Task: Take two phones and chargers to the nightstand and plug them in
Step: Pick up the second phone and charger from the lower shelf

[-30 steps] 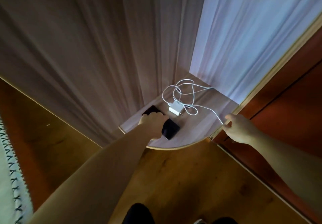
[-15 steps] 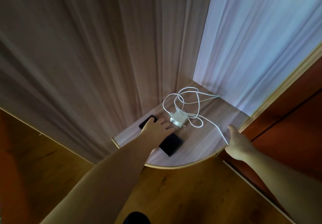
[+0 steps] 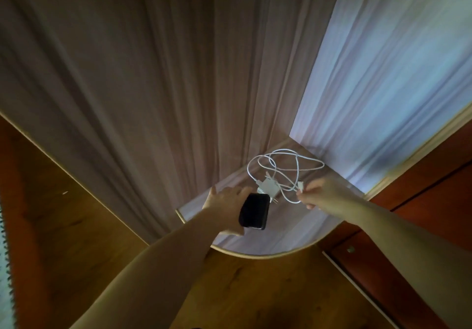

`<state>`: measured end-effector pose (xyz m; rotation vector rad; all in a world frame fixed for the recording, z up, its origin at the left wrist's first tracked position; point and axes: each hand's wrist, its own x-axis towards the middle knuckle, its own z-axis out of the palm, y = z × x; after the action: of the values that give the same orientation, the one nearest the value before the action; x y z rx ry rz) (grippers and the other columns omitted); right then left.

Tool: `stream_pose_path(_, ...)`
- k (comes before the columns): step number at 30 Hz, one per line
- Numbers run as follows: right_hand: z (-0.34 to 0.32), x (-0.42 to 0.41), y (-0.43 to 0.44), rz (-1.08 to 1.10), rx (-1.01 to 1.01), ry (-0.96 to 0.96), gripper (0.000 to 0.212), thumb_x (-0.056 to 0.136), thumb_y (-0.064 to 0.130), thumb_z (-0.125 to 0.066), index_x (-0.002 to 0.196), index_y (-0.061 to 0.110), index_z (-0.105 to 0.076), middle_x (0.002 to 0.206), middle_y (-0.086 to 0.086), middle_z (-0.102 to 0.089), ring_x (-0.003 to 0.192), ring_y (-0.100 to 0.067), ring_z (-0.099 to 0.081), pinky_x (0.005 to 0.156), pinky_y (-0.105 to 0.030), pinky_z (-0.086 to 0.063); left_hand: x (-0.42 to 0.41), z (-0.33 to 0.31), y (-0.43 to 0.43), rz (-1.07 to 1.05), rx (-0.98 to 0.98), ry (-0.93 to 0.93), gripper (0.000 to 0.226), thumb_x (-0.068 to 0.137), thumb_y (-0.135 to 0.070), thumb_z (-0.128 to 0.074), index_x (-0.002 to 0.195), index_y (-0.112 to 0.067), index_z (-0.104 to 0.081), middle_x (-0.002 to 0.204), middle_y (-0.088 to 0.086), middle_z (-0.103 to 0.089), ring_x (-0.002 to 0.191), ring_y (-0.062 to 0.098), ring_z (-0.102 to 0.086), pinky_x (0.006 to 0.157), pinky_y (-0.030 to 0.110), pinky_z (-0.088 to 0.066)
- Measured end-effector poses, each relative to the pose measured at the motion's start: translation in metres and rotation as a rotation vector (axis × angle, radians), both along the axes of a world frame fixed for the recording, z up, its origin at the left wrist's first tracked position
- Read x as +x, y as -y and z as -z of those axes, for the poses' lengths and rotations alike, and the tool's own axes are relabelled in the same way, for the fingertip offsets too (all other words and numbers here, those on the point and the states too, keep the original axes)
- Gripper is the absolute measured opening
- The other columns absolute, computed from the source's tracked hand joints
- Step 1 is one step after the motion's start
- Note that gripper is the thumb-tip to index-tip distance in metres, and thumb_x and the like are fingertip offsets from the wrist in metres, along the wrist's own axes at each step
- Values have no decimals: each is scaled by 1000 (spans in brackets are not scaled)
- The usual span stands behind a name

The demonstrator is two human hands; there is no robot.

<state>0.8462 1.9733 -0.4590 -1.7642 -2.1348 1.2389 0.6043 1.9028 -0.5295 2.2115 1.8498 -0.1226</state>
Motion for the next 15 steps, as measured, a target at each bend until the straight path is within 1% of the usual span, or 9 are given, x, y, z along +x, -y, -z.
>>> stream_pose_path(2, 2, -13, -5, -26, 237, 40, 30, 90, 30, -62, 66, 11, -65, 53, 1, -58, 54, -14, -51, 44, -16, -30, -4, -4, 12, -107, 13, 108, 94, 57, -52, -72, 136, -31, -27, 124, -5, -56, 113, 21, -55, 101, 46, -37)
stream_pose_path(3, 7, -22, -8, -48, 329, 63, 35, 93, 28, -57, 63, 11, -57, 51, 2, -50, 55, -18, -48, 43, -21, -28, -6, -6, 18, -158, 5, 177, 94, 55, -54, -71, 135, -30, -27, 123, -4, -57, 112, 22, -56, 100, 44, -39)
stream_pose_path(5, 21, -42, -10, -65, 399, 65, 38, 98, 22, -48, 61, 17, -42, 54, 4, -43, 63, -28, -48, 51, -34, -21, -10, -9, 29, -277, -43, 379, 95, 52, -54, -69, 134, -32, -27, 120, -4, -56, 107, 24, -57, 94, 42, -47)
stream_pose_path(6, 32, -51, -12, -60, 384, 45, 35, 99, 22, -45, 64, 18, -42, 58, 2, -48, 67, -31, -51, 55, -33, -22, -13, -11, 34, -336, -71, 489, 94, 50, -54, -68, 132, -34, -28, 119, -4, -55, 105, 23, -57, 89, 42, -51)
stream_pose_path(8, 55, -65, -17, -54, 334, 73, 25, 101, 24, -39, 90, 11, -57, 83, -12, -66, 88, -37, -61, 65, -33, -35, -19, -12, 43, -412, -105, 669, 87, 48, -53, -66, 125, -39, -29, 115, -7, -53, 102, 19, -56, 77, 39, -54)
stream_pose_path(10, 75, -73, -18, -51, 320, 153, 35, 100, 32, -38, 122, 9, -53, 115, -16, -64, 109, -36, -60, 81, -38, -46, -25, -10, 51, -443, -139, 807, 77, 52, -50, -66, 118, -47, -27, 111, -9, -51, 98, 15, -55, 69, 32, -52)
stream_pose_path(11, 83, -76, -18, -61, 336, 197, 44, 97, 38, -43, 131, 11, -48, 126, -14, -59, 114, -34, -58, 85, -41, -47, -28, -9, 54, -455, -165, 880, 74, 55, -49, -66, 117, -50, -26, 111, -8, -51, 97, 15, -56, 67, 30, -51)
stream_pose_path(13, 98, -81, -17, -77, 376, 282, 65, 87, 49, -57, 138, 13, -40, 136, -10, -47, 117, -31, -56, 85, -43, -50, -32, -5, 58, -490, -234, 1018, 67, 61, -49, -64, 118, -51, -27, 111, -5, -54, 93, 16, -59, 67, 28, -50)
stream_pose_path(15, 112, -85, -19, -66, 389, 329, 80, 76, 54, -66, 139, 13, -37, 136, -8, -44, 116, -31, -56, 86, -43, -51, -34, -1, 60, -539, -300, 1107, 58, 65, -53, -60, 117, -49, -35, 107, -1, -57, 90, 19, -60, 70, 30, -51)
